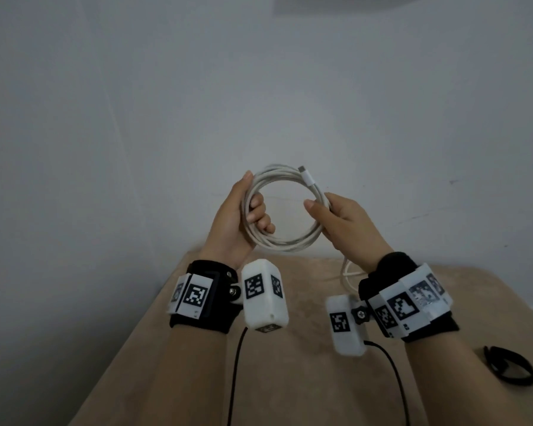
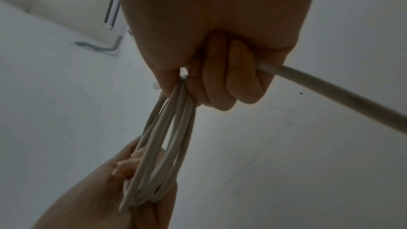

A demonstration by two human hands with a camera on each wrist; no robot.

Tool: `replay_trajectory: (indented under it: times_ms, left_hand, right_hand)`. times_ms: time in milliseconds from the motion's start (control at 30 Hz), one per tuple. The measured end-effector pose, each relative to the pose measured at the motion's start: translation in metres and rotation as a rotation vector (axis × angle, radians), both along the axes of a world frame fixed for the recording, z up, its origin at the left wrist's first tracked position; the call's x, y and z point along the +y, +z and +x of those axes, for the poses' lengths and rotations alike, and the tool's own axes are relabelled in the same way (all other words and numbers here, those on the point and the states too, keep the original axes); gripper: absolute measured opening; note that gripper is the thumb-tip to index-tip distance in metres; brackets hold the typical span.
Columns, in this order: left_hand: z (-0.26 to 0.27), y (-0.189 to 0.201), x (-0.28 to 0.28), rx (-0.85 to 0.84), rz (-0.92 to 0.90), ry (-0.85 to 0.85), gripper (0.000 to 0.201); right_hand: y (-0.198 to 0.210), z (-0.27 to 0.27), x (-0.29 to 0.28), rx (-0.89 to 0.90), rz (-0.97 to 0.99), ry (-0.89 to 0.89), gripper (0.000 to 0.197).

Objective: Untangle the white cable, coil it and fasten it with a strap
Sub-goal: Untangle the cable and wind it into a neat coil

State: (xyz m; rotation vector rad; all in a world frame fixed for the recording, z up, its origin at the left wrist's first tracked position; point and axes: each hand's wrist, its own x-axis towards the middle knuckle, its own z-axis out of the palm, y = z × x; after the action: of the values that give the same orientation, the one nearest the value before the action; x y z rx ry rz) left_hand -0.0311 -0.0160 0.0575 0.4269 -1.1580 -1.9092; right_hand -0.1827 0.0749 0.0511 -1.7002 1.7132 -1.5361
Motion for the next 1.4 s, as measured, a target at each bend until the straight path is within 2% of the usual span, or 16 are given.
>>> replay_trajectory:
  times_ms: [133,267,433,633,833,1000,1233,1300,1400]
  left_hand:
    - [0.011,-0.005,-0.005,-0.315,-0.240,0.101,0.046]
    - [0.017,-0.002,-0.002,-0.516,-0.359,0.078,0.058]
    - [0.017,0.002,0.004,-0.676,-0.422,-0.034,0.072]
    - [0.011,0.005,0.011,-0.810,-0.482,-0.123,0.074]
    - [0.007,0.005,0.016,-0.808,-0.531,-0.105,0.051]
    - [0.003,0.002,0.013,-0.713,-0.526,-0.042,0.047]
    - [0.005,0.002,0.007,-0.476,-0.406,0.038,0.049]
    - [0.007,0.003,0.004,-0.371,-0.338,0.055,0.048]
    - [0.010,0.006,0.001,-0.193,-0.218,0.054,0.046]
  right_hand:
    - [0.000,-0.001,0.002,0.205,0.089,0.008,0.040]
    - [0.001,-0.002,0.003,0.364,0.201,0.082,0.039]
    - [0.003,-0.007,0.007,0.436,0.317,0.116,0.033]
    - [0.004,-0.001,0.007,0.595,0.419,0.078,0.032]
    - [0.003,-0.001,0.006,0.577,0.410,0.052,0.030]
    - [0.004,-0.004,0.006,0.452,0.228,-0.034,0.031]
    - [0.011,-0.009,0.010,-0.037,-0.053,0.030,0.025]
    - [0.012,-0.013,0.011,-0.172,-0.105,-0.004,0.020]
    - [0.014,-0.019,0.013,-0.261,-0.194,-0.088,0.020]
